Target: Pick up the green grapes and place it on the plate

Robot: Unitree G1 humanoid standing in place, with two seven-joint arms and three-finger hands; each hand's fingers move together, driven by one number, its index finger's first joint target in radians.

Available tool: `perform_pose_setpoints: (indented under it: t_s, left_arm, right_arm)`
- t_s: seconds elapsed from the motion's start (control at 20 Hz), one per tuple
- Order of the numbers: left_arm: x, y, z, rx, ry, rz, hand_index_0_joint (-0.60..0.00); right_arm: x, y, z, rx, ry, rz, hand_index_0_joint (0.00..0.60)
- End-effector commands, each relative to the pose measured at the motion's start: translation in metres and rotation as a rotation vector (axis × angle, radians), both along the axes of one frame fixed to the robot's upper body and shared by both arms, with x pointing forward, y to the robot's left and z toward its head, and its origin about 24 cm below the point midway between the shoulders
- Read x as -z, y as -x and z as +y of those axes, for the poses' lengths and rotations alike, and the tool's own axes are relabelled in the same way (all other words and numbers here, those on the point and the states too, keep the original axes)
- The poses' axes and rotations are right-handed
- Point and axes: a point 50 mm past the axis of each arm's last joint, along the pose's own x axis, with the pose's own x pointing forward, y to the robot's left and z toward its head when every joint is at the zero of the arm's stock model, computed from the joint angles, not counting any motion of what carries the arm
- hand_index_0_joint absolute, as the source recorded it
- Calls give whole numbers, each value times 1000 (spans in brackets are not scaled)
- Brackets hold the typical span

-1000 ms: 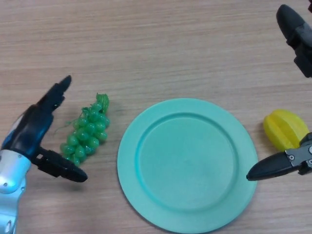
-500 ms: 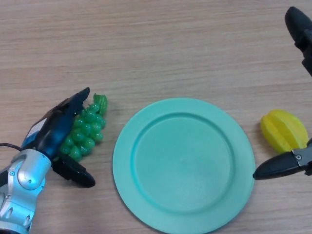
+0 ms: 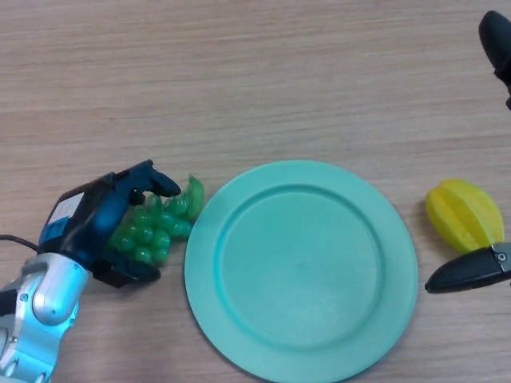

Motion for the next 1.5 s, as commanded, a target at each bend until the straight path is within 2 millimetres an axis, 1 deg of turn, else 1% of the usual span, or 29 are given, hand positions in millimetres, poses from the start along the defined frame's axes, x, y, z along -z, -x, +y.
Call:
perform_pose_setpoints:
  t_s: [0.05, 0.15, 0.3, 0.35, 0.4, 0.45, 0.5, 0.55, 0.6, 0.65, 0.7, 0.75, 0.8, 0.85, 0.9, 0.95, 1.0, 1.05, 1.1, 1.15, 1.2, 1.25, 1.3, 1.35, 1.4, 1.5]
  left_arm:
    - [-24, 2, 14, -18, 18, -108, -600]
    - [-33, 7, 21, -36, 76, -129, -600]
    - [-52, 15, 31, -78, 180, -170, -600]
    - [-56, 17, 32, -83, 187, -183, -600]
    - [-66, 22, 33, -91, 194, -222, -600]
    - [-71, 24, 33, -90, 198, -239, -600]
    - [-82, 29, 30, -82, 196, -270, -600]
    - [-86, 32, 27, -70, 184, -277, -600]
    - [-97, 38, 19, -35, 169, -296, -600]
    - [-102, 40, 15, -18, 171, -308, -600]
    - [-111, 47, 3, 33, 187, -312, -600]
    - [-114, 51, -4, 59, 214, -301, -600]
    - [-121, 60, -21, 121, 265, -253, -600]
    - [-126, 65, -28, 146, 308, -240, -600]
    - [-134, 76, -42, 197, 414, -186, -600]
    - [-137, 80, -47, 208, 436, -176, -600]
    - [-139, 88, -58, 257, 423, -137, -600]
    - [-140, 90, -63, 283, 390, -151, -600]
    - [-139, 94, -72, 331, 252, -198, -600]
    - [-139, 94, -73, 335, 242, -204, -550]
    - [-141, 95, -73, 339, 262, -219, -400]
    - [-142, 95, -74, 345, 285, -234, -300]
    - [-144, 96, -75, 361, 338, -259, -151]
    - [-146, 97, -76, 372, 398, -262, -50]
    - [-146, 98, -77, 375, 455, -247, 0]
    - [-146, 98, -75, 351, 456, -248, 0]
  right_arm:
    - [-32, 18, -6, -1, -26, -262, 0]
    - [-32, 18, -6, 0, -25, -264, 0]
    - [-32, 18, -6, 1, -25, -262, 0]
    - [-33, 18, -7, 2, -25, -261, 0]
    - [-34, 18, -7, 5, -21, -262, 0]
    - [-34, 18, -7, 7, -17, -263, 0]
    - [-34, 18, -6, 7, -16, -263, 0]
    - [-34, 18, -6, 5, -18, -263, 0]
    - [-33, 18, -5, 1, -21, -262, 0]
    - [-33, 18, -5, 2, -21, -263, 0]
    - [-33, 18, -5, 4, -21, -266, 0]
    - [-33, 18, -5, 3, -21, -267, 0]
    - [-33, 19, -6, 2, -25, -268, 0]
    - [-33, 19, -6, 3, -26, -268, 0]
    - [-33, 19, -6, 4, -28, -265, 0]
    - [-33, 19, -6, 4, -28, -265, 0]
    - [-33, 19, -6, 4, -30, -265, 0]
    - [-33, 19, -7, 5, -29, -266, 0]
    - [-33, 20, -7, 5, -29, -268, 0]
    - [-33, 20, -7, 5, -29, -269, 0]
    - [-33, 20, -7, 6, -28, -270, 0]
    - [-33, 20, -7, 7, -27, -271, 0]
    - [-33, 20, -8, 10, -25, -272, 0]
    - [-32, 21, -8, 13, -23, -272, 0]
    - [-31, 21, -8, 14, -21, -270, 0]
    - [-32, 21, -8, 15, -23, -270, 0]
